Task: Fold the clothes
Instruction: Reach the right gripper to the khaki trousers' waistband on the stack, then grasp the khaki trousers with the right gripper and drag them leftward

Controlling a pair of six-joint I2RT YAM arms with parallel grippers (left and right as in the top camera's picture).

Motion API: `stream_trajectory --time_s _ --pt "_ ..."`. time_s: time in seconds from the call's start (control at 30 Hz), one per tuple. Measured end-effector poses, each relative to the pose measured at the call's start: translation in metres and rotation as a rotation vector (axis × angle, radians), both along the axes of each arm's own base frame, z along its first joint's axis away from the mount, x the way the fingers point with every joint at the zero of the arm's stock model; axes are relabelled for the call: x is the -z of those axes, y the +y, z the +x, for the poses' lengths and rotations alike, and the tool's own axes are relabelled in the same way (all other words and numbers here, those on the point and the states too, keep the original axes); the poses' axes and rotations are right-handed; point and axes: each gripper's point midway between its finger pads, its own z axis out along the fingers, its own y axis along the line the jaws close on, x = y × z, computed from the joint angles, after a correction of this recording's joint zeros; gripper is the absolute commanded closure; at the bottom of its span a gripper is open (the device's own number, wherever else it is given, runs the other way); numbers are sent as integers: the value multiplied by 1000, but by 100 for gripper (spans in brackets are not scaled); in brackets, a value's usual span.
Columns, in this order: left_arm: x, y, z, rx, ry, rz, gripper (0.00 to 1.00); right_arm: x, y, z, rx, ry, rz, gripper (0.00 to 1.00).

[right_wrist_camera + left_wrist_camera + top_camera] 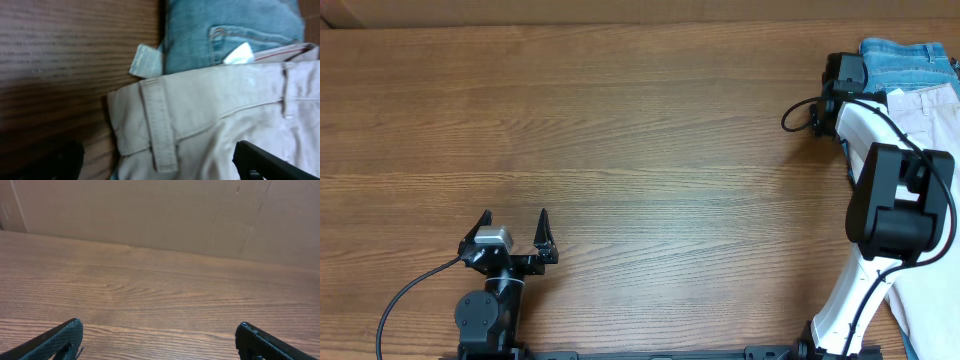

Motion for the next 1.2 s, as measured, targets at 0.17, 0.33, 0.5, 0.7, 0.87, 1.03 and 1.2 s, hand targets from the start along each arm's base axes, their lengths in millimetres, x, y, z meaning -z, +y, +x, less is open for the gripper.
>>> stream_trajectory --time_s 0.17,0.33,0.5,0.7,0.87,1.03,1.2 --pt "0 0 0 0 0 0 0 -2 -3 3 1 5 -37 4" --pt "0 0 0 0 0 0 0 0 -6 6 8 -4 -54 25" --pt "0 0 0 0 0 0 0 8 -6 7 6 0 -57 50" --pt "0 0 0 0 0 0 0 11 -7 7 12 2 -58 78" --pt "0 0 0 0 0 0 0 9 -10 6 80 -51 -49 96" --pt "0 0 0 0 0 -3 0 5 -11 5 164 -124 -29 96" --pt "0 0 0 0 0 -3 0 -21 -11 7 193 -192 -18 96"
